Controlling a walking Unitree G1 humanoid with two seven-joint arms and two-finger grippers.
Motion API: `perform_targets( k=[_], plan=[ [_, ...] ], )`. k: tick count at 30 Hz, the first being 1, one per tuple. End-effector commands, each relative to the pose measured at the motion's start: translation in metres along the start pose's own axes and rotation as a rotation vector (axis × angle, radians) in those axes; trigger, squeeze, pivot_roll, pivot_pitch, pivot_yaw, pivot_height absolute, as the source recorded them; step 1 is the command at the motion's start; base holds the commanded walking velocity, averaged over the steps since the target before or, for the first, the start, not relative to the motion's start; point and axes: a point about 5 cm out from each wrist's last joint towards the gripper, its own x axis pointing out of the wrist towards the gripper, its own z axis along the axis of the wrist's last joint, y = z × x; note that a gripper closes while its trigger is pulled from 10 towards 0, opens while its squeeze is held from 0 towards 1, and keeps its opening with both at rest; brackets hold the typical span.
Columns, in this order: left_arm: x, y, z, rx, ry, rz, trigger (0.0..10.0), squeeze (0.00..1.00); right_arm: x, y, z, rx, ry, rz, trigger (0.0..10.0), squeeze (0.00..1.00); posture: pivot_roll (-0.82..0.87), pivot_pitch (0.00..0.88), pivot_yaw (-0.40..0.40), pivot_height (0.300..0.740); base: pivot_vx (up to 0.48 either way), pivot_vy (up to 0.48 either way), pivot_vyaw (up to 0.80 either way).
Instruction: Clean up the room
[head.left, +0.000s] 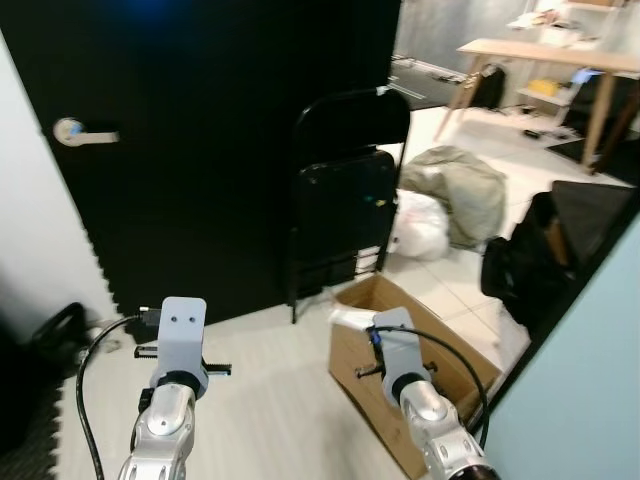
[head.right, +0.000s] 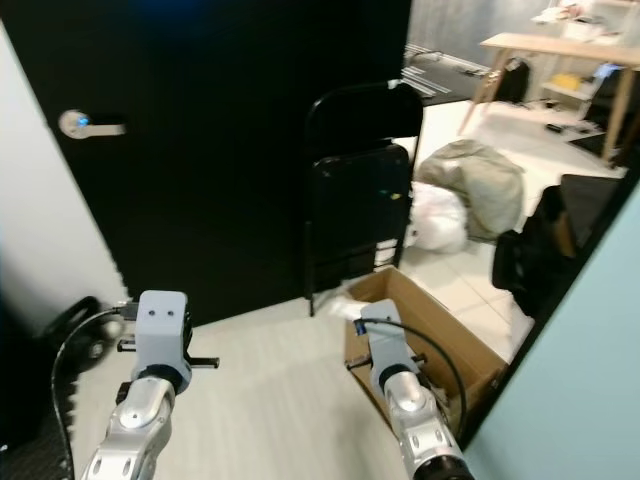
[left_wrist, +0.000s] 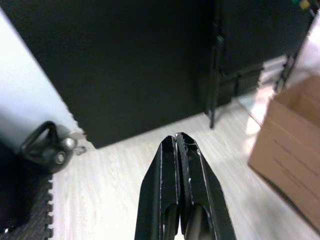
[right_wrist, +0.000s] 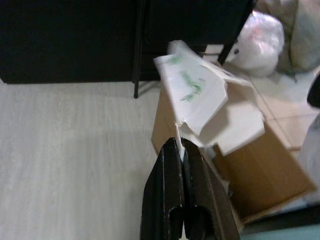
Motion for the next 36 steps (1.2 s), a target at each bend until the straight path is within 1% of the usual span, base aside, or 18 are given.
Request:
perform_targets(
  k=[1,10,16,26,27,31,36],
  plan=[
    [0.0012,0.0009,-0.0041,0.010,0.025,0.005,10.0,0.00,-0.0007,0.0035,-0.0039,-0.006,0.014,0.016,10.0,0.00,-0.07,0.000,0.001,0.738,0.000,0.000,-0.80],
    [0.0024,0.0012,-0.0015,-0.004,0.012,-0.006,10.0,0.00,0.0005,0.0016,-0.0025,-0.004,0.012,0.007,10.0,0.00,-0.07,0.000,0.001,0.738,0.000,0.000,-0.80],
    [-0.0001,0.0044,-0.0010,-0.025,0.007,0.013,10.0,0.00,0.0003,0.0028,-0.0034,-0.004,0.016,0.009,10.0,0.00,-0.07,0.000,-0.001,0.738,0.000,0.000,-0.80],
    [0.0001,0.0048,-0.0004,-0.021,0.003,0.006,10.0,0.00,0.0013,0.0008,-0.0021,-0.004,0.013,0.003,10.0,0.00,-0.07,0.000,-0.001,0.738,0.000,0.000,-0.80],
    [0.0006,0.0052,0.0012,-0.021,-0.006,0.008,10.0,0.00,0.0014,0.0006,-0.0022,-0.016,0.014,0.001,10.0,0.00,-0.07,0.000,-0.001,0.738,0.000,0.000,0.00],
    [-0.0003,0.0049,0.0032,-0.043,-0.017,-0.009,10.0,0.00,0.0008,0.0047,-0.0054,-0.013,0.031,0.025,10.0,0.00,-0.06,0.000,-0.002,0.738,0.000,0.000,0.00],
    [-0.0027,0.0057,0.0039,-0.059,-0.024,-0.017,10.0,0.00,-0.0002,0.0087,-0.0057,-0.014,0.024,0.045,10.0,0.00,-0.06,0.000,0.005,0.738,0.357,0.000,0.00]
  ],
)
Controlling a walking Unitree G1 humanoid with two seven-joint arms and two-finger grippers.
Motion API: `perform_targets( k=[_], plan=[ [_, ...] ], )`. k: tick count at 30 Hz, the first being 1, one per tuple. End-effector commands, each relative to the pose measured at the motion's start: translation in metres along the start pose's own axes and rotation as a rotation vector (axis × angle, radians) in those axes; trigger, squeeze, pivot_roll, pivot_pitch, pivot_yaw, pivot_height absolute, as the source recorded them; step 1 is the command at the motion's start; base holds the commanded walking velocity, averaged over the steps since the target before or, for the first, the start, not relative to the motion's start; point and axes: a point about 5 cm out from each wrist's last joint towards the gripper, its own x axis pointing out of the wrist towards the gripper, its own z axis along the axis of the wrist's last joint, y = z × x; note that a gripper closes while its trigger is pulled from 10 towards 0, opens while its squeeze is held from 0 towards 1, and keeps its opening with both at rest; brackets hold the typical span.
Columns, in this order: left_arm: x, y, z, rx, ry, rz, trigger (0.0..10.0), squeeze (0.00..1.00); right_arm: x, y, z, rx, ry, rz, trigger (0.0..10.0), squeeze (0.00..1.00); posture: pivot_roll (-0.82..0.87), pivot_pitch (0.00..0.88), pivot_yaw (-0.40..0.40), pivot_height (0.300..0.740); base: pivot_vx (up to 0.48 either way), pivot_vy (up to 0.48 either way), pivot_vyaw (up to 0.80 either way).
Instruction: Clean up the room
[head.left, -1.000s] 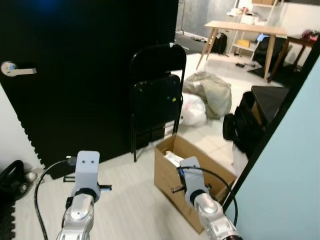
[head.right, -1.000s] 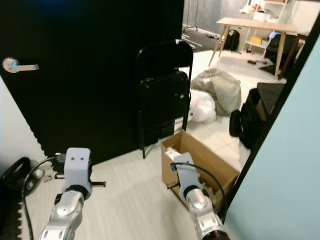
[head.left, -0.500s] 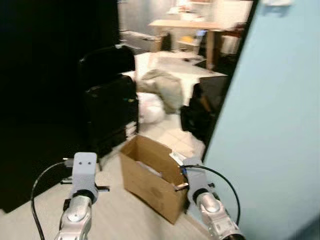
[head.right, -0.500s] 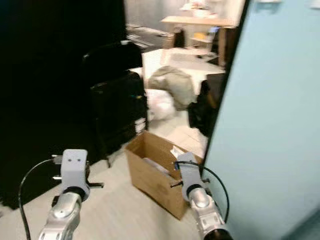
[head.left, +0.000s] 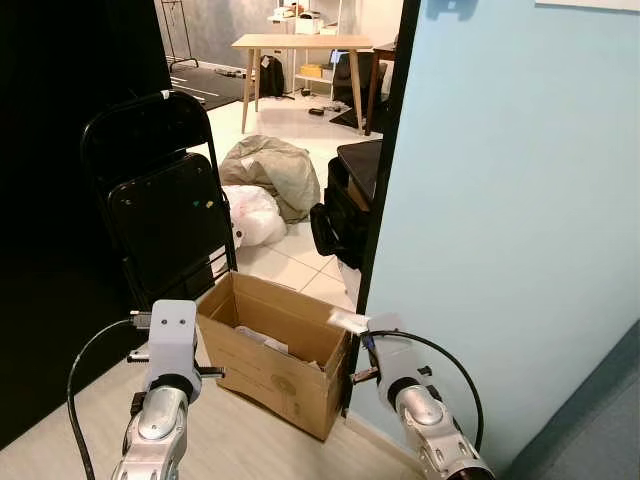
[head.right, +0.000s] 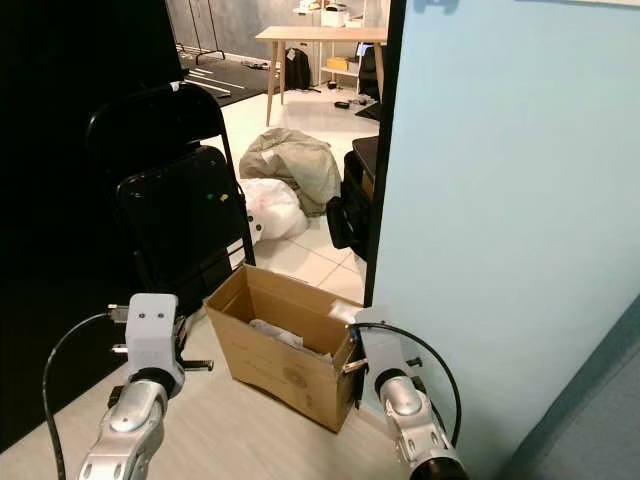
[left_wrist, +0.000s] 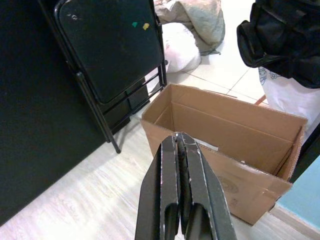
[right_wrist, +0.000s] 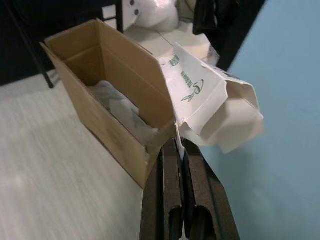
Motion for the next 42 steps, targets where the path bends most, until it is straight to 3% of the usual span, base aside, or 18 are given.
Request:
perform_targets(
  k=[1,26,32,42],
  plan=[
    [-0.0007,0.0022,0.0037,-0.008,-0.019,0.003,10.0,0.00,0.0000,0.0051,-0.0008,-0.005,0.002,0.018,10.0,0.00,-0.06,0.000,0.003,0.738,0.394,0.000,0.00],
    [-0.0039,0.0053,0.0037,-0.003,-0.022,0.007,10.0,0.00,-0.0007,0.0082,-0.0026,-0.015,0.008,0.043,10.0,0.00,-0.05,0.000,-0.005,0.738,0.385,0.000,0.00],
    [-0.0047,0.0058,0.0036,0.005,-0.020,0.000,10.0,0.00,-0.0019,0.0096,-0.0047,0.017,0.015,0.055,10.0,0.00,-0.05,0.000,-0.005,0.738,0.360,0.000,-0.73],
    [-0.0065,-0.0033,-0.0021,0.007,0.024,-0.076,10.0,0.00,-0.0027,0.0142,-0.0080,-0.004,0.038,0.078,10.0,0.00,-0.04,0.000,-0.013,0.738,0.122,0.000,0.00]
  ],
)
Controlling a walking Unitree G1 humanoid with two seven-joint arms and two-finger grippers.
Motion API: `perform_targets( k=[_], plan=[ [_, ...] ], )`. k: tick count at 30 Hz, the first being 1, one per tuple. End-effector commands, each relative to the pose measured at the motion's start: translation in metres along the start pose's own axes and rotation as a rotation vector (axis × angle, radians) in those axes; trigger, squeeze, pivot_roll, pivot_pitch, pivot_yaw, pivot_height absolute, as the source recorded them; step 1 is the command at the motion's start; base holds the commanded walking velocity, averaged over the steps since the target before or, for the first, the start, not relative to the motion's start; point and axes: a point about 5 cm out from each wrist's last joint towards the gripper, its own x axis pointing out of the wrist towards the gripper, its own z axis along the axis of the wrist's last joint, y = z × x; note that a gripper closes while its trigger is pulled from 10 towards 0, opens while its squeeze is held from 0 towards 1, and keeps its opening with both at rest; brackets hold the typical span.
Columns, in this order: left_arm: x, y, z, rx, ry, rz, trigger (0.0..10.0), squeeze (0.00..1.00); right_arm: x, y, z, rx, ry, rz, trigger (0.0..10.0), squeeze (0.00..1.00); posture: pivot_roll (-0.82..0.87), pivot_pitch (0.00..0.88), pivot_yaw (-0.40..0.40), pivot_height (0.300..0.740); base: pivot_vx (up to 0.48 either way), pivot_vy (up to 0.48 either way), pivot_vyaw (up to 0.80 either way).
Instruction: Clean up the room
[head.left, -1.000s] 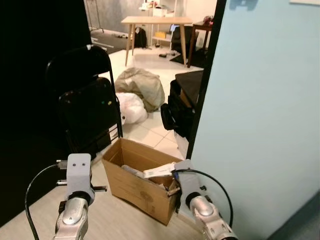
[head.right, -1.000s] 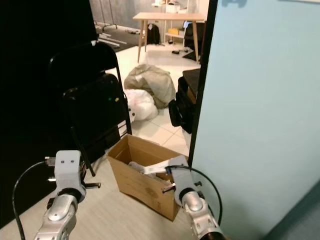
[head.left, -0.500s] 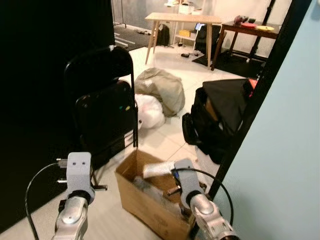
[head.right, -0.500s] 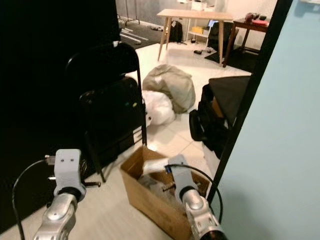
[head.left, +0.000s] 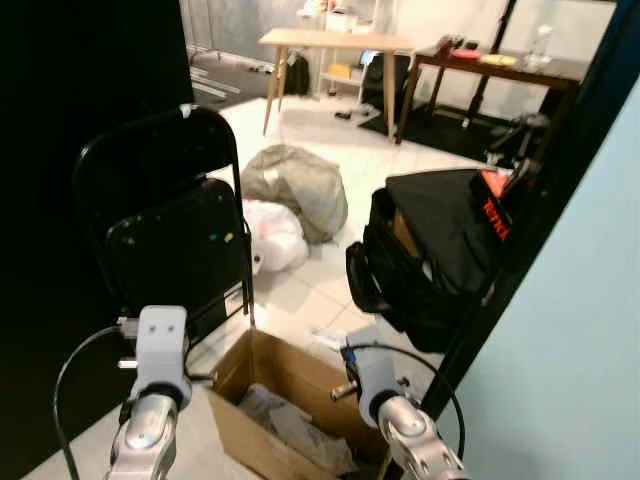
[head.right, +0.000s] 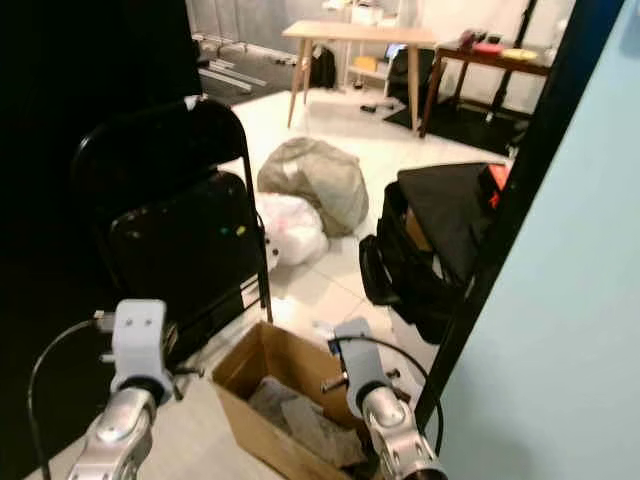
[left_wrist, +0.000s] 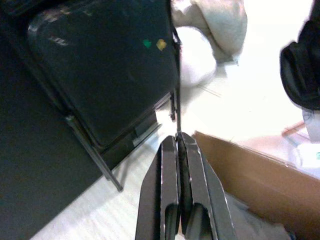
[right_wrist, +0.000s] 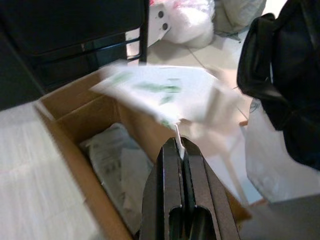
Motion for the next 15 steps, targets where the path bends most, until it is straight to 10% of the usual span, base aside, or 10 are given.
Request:
perform_targets(
  k=[1,15],
  plan=[
    [-0.0012,-0.0028,-0.0010,0.002,0.011,-0.026,10.0,0.00,-0.0008,0.0003,-0.0025,-0.004,0.016,0.003,10.0,0.00,-0.04,0.000,-0.013,0.738,0.000,0.000,0.00],
    [-0.0022,-0.0051,-0.0021,0.014,0.019,-0.056,10.0,0.00,0.0006,0.0016,-0.0042,-0.041,0.051,0.031,10.0,0.00,-0.04,0.000,-0.016,0.738,0.000,0.000,0.00]
  ],
)
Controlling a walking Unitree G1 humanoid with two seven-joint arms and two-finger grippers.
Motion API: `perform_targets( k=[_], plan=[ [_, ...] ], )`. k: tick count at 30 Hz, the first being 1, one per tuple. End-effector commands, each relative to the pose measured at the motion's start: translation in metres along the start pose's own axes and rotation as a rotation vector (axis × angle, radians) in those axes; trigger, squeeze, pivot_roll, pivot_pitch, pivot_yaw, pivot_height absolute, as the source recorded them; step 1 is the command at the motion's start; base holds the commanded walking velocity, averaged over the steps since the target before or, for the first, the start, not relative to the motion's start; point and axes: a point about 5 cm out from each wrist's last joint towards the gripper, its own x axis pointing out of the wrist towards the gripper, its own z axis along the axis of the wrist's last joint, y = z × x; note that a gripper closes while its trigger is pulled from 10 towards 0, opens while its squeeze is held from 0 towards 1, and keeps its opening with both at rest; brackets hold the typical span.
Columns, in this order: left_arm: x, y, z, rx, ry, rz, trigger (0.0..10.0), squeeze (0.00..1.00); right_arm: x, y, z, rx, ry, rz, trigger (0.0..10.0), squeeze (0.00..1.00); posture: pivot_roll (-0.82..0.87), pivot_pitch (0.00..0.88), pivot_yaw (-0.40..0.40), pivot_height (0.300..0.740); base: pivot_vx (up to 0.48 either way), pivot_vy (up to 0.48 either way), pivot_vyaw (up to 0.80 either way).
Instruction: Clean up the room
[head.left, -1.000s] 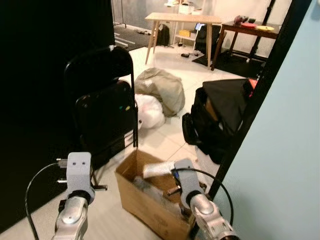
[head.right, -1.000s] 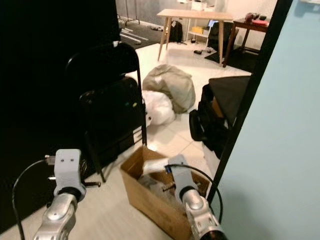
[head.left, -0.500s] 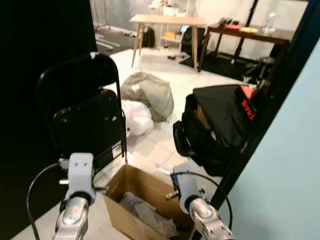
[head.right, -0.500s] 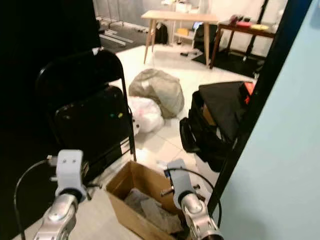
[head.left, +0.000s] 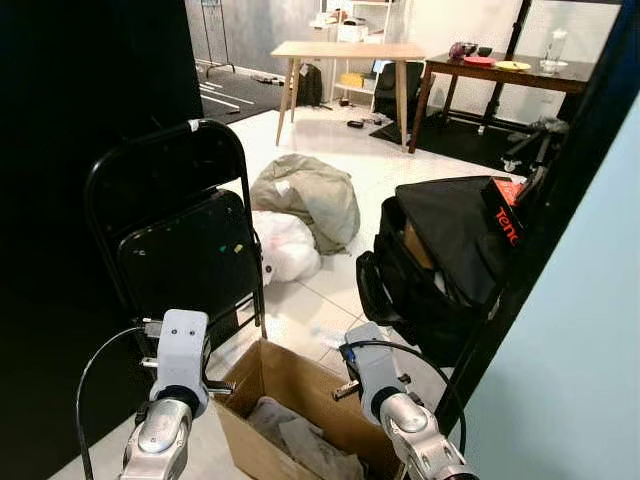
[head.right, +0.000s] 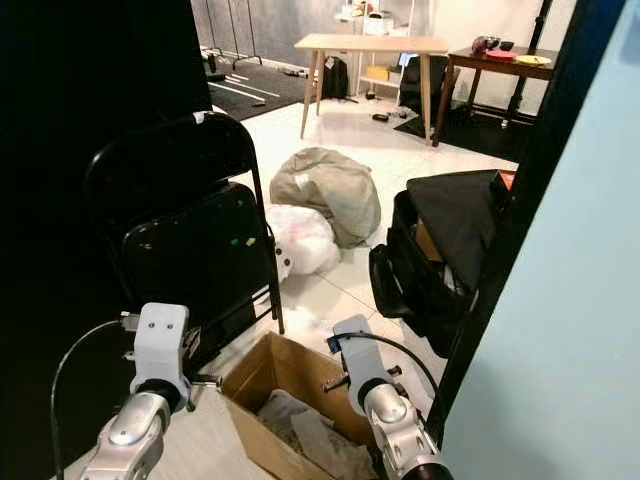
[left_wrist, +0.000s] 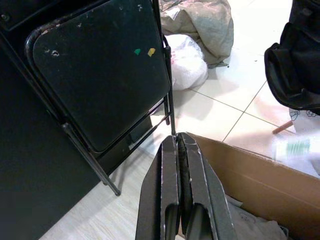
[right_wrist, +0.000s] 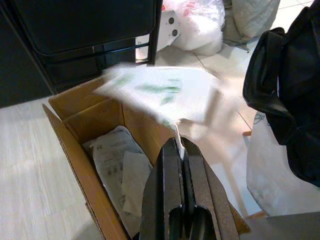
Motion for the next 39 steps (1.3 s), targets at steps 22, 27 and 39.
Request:
perform_targets(
  k=[22,27,39],
  plan=[
    [-0.030,-0.028,-0.022,0.355,0.013,-0.505,10.0,0.00,0.023,0.013,0.004,-0.458,0.183,0.148,10.0,0.00,-0.04,0.166,-0.057,0.738,0.000,0.000,0.00],
    [-0.047,-0.028,-0.030,0.413,0.030,-0.585,10.0,0.00,0.025,0.015,0.007,-0.502,0.183,0.163,10.0,0.00,-0.03,0.212,-0.072,0.738,0.000,0.000,0.00],
    [-0.062,-0.017,-0.032,0.460,0.052,-0.570,10.0,0.00,0.030,0.007,0.017,-0.609,0.159,0.114,10.0,0.00,0.00,0.273,-0.084,0.738,0.000,0.000,0.00]
  ],
)
